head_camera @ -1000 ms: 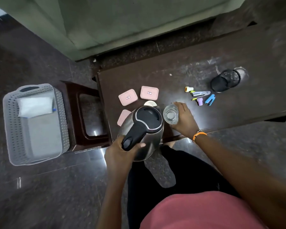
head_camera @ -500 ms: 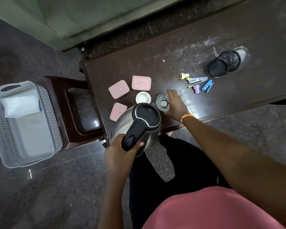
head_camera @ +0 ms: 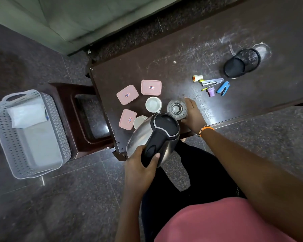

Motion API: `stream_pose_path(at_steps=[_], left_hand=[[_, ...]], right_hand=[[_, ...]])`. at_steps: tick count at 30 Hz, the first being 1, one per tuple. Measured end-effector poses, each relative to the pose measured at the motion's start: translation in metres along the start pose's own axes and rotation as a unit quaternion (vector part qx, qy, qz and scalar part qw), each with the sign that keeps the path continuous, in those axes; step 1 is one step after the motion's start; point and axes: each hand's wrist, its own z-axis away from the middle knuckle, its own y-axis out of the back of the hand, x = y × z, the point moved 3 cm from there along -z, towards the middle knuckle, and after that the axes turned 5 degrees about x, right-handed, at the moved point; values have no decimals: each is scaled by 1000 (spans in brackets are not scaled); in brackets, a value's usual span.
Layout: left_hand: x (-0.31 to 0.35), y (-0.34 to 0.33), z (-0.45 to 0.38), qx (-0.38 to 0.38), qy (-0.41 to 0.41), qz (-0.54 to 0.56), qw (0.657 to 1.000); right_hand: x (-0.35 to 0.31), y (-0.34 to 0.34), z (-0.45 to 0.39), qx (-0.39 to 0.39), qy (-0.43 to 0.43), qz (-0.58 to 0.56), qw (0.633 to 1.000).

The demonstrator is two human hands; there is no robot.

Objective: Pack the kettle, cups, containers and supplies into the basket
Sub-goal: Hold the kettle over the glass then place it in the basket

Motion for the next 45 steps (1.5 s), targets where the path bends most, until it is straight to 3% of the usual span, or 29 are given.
stream_pose_path(at_steps=[6,21,32,45], left_hand=[[9,-11,-7,-16,3,6,1000],[29,-29,-21,-23,16,-27,999],[30,-38,-22,-55,32,-54,997],[23,-46,-16,-68,58,-49,995]], right_hand=[[10,9,11,22,-34,-24,999],[14,19,8,-19,2,24,1000],[14,20,7,-38,-17,45,998],[10,23,3,-24,2,57,998]])
